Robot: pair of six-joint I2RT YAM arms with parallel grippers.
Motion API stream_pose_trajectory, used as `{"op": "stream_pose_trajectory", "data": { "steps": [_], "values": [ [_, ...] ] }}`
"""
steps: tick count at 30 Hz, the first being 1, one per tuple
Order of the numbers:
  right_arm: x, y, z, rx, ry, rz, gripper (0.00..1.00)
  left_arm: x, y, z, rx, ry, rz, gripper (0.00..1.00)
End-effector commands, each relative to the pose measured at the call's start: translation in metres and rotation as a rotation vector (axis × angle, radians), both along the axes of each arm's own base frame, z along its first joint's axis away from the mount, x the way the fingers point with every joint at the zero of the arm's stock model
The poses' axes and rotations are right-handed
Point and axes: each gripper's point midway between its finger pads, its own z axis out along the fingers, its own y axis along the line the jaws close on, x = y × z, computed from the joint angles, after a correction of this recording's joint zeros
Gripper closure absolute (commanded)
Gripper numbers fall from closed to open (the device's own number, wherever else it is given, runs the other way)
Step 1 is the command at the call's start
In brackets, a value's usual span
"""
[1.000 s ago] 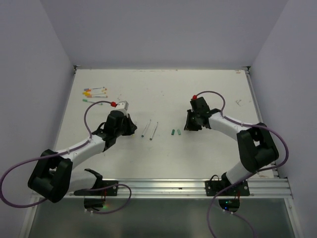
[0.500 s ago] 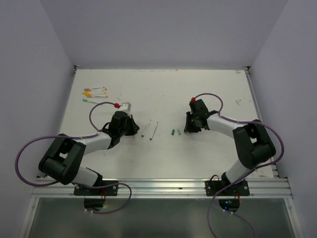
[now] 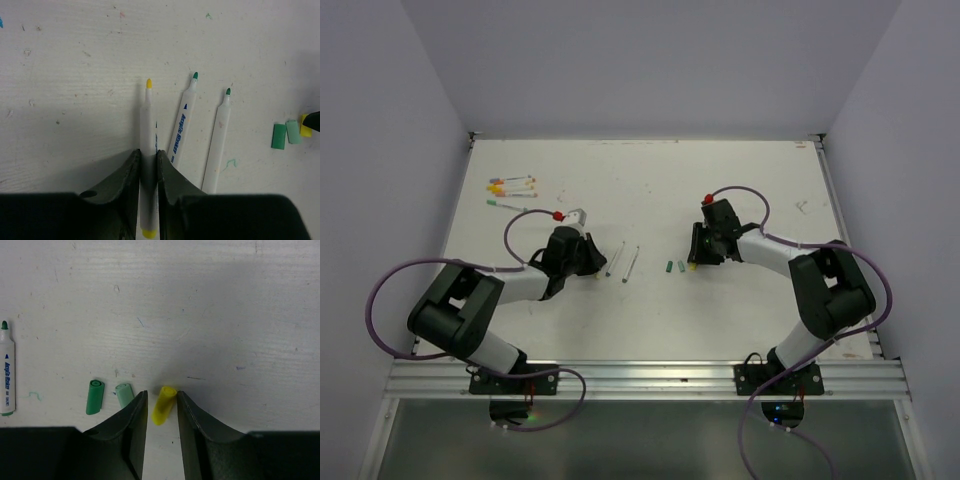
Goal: Open the pen caps
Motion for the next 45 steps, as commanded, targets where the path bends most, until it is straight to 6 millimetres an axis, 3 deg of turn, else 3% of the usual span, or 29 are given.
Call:
{"op": "stream_pose_trajectory", "data": {
  "steps": [1,4,12,15,16,18,20,24,27,32,34,35,37,38,40,41,43,44,45],
  "values": [
    [0.0,-0.002,-0.004,-0.018,0.008,0.018,0.66,0.001,0.005,-0.003,-0.009,-0.001,0.032,0.79],
    [0.001,0.0,-0.001,-0.012,0.004,0.024,0.65,0.0,0.008,-0.006,0.007,0.012,0.047,0.77],
    [0.0,0.0,0.012,0.001,-0.026,0.033,0.6,-0.009,0.015,-0.008,0.002,0.025,0.076,0.6],
    [0.0,-0.006,0.026,-0.012,-0.059,0.016,0.55,-0.009,0.015,0.005,-0.02,-0.004,0.081,0.5],
    [-0.001,-0.007,0.029,-0.014,-0.069,0.012,0.52,-0.009,0.015,0.012,-0.024,-0.014,0.08,0.35],
    [-0.002,-0.011,0.041,-0.014,-0.101,0.004,0.42,-0.004,0.019,0.029,-0.027,-0.052,0.116,0.21],
    [-0.003,-0.015,0.052,-0.022,-0.13,-0.007,0.32,-0.006,0.024,0.037,-0.025,-0.059,0.136,0.0],
    [-0.003,-0.023,0.066,-0.046,-0.144,-0.037,0.23,0.001,0.035,0.077,-0.053,-0.133,0.225,0.0],
    [0.002,-0.014,0.077,-0.004,-0.155,-0.049,0.16,0.005,0.049,0.101,-0.054,-0.19,0.305,0.0],
    [-0.007,0.009,0.092,0.137,-0.185,0.022,0.07,0.018,0.096,0.132,0.025,-0.272,0.572,0.0],
    [-0.011,0.018,0.095,0.201,-0.2,0.058,0.01,0.02,0.107,0.13,0.101,-0.255,0.596,0.0],
    [-0.016,0.027,0.095,0.242,-0.184,0.093,0.01,0.028,0.117,0.145,0.12,-0.277,0.644,0.01],
    [-0.017,0.032,0.091,0.263,-0.164,0.115,0.01,0.032,0.13,0.137,0.185,-0.22,0.698,0.01],
    [-0.017,0.034,0.089,0.267,-0.153,0.119,0.01,0.041,0.14,0.151,0.19,-0.235,0.748,0.0],
    [-0.017,0.04,0.088,0.287,-0.146,0.141,0.01,0.047,0.148,0.137,0.238,-0.159,0.786,0.0],
    [-0.017,0.041,0.086,0.294,-0.144,0.143,0.01,0.059,0.155,0.145,0.214,-0.152,0.824,0.0],
    [-0.018,0.049,0.091,0.34,-0.159,0.177,0.01,0.068,0.162,0.121,0.248,-0.053,0.851,0.0],
    [-0.019,0.053,0.097,0.36,-0.171,0.195,0.01,0.079,0.171,0.126,0.225,-0.036,0.891,0.0],
    [-0.019,0.056,0.102,0.378,-0.186,0.212,0.01,0.084,0.175,0.105,0.233,0.027,0.928,0.0]
  ]
}}
